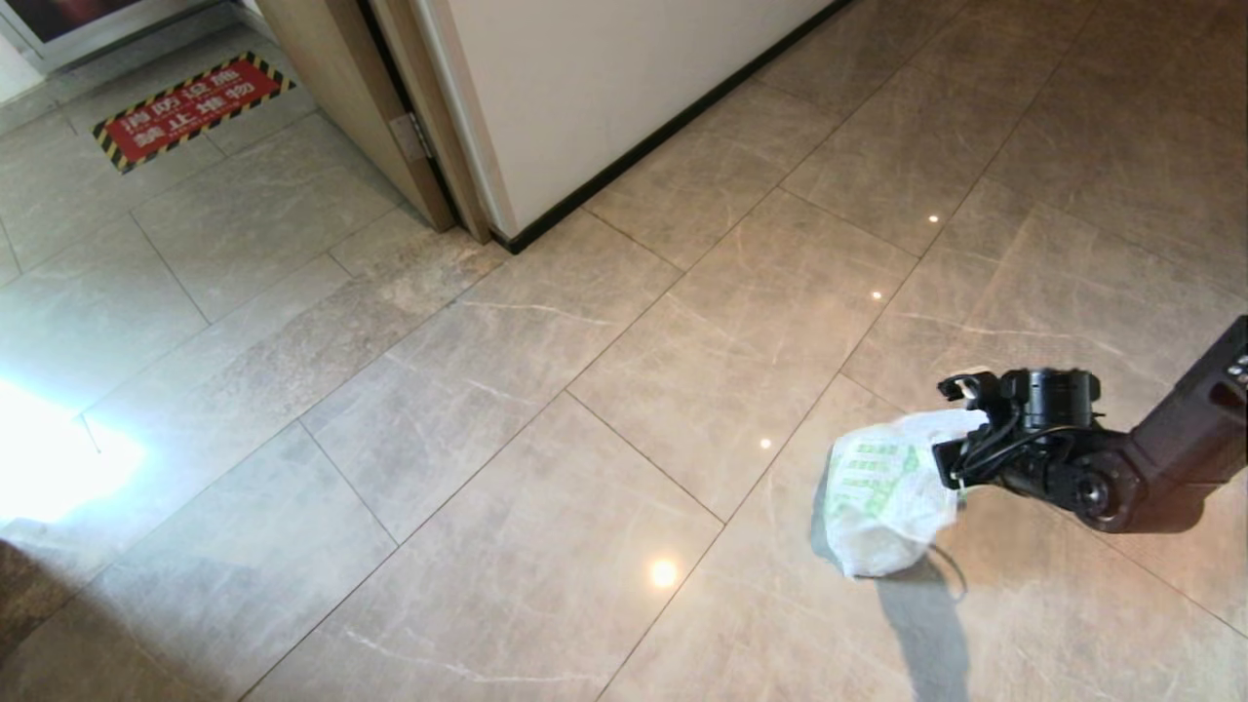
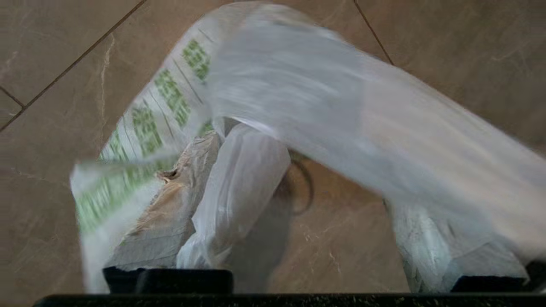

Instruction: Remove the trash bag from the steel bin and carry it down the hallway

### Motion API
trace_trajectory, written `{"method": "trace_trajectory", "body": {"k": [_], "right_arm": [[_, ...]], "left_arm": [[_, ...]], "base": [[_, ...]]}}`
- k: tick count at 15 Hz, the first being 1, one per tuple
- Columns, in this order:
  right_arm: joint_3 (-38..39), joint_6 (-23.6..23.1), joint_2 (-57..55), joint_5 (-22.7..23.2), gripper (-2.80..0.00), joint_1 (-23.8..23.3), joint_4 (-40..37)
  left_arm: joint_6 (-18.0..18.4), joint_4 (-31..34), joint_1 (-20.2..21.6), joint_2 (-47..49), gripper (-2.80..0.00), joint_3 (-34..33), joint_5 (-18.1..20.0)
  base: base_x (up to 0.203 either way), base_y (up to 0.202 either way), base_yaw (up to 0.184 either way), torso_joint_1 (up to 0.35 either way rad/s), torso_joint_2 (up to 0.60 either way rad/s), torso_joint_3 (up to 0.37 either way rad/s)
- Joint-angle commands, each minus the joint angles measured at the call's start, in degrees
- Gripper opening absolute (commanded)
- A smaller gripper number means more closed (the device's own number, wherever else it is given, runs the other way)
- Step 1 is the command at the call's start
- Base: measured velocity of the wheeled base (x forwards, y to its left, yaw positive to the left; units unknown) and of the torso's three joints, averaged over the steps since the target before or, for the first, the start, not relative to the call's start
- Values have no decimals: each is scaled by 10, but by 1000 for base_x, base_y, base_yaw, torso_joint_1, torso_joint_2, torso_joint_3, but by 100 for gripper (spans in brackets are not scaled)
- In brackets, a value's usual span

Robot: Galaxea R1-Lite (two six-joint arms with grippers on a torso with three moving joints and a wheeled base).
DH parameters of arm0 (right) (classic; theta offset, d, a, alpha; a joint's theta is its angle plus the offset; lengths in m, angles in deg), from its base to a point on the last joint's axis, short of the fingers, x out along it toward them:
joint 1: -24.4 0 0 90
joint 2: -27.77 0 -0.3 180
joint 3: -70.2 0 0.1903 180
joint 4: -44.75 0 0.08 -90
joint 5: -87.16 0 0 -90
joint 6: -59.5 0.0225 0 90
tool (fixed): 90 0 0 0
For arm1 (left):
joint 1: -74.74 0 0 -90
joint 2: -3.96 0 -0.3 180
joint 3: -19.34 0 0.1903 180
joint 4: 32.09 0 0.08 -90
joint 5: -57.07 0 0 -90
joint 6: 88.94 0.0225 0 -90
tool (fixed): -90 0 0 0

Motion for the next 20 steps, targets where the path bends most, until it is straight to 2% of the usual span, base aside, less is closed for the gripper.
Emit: {"method": "trace_trajectory", "body": {"k": [1, 3, 4, 9, 14, 18, 20], "right_arm": [[9, 1, 136, 0, 0, -9, -105], [23, 8, 217, 4, 0, -25, -206], [39, 15, 252, 11, 0, -33, -233], [155, 68, 432, 33, 0, -44, -284], [248, 84, 611, 49, 0, -44, -351], [318, 93, 783, 58, 0, -24, -426], [336, 113, 861, 60, 0, -1, -458]], "left_arm": [[0, 0, 0, 0, -280, 0, 0], [0, 0, 0, 0, -280, 0, 0], [0, 0, 0, 0, -280, 0, 0], [0, 0, 0, 0, -280, 0, 0], [0, 0, 0, 0, -280, 0, 0], [0, 0, 0, 0, -280, 0, 0], [0, 0, 0, 0, -280, 0, 0]], "base": [[0, 0, 0, 0, 0, 0], [0, 0, 0, 0, 0, 0], [0, 0, 0, 0, 0, 0], [0, 0, 0, 0, 0, 0], [0, 0, 0, 0, 0, 0], [0, 0, 0, 0, 0, 0], [0, 0, 0, 0, 0, 0]]}}
